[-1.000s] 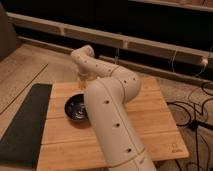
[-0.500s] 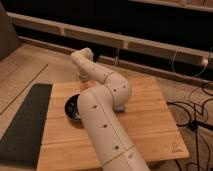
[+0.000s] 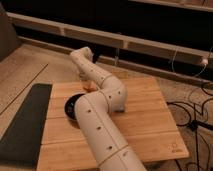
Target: Place the pepper in the ceramic bowl
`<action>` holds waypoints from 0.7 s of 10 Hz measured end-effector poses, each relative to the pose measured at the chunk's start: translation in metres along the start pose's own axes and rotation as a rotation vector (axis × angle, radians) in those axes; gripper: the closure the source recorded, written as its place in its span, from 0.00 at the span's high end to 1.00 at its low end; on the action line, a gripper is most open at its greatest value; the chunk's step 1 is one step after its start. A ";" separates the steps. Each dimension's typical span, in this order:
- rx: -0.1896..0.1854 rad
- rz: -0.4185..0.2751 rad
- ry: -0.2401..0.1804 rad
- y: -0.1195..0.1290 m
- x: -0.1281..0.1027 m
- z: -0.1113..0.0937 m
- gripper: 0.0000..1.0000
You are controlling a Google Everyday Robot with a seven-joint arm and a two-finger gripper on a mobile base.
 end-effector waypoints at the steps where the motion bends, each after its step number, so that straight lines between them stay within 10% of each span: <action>1: 0.004 0.002 -0.006 -0.001 -0.002 -0.002 0.00; 7: 0.183 -0.101 -0.177 -0.005 -0.080 -0.114 0.00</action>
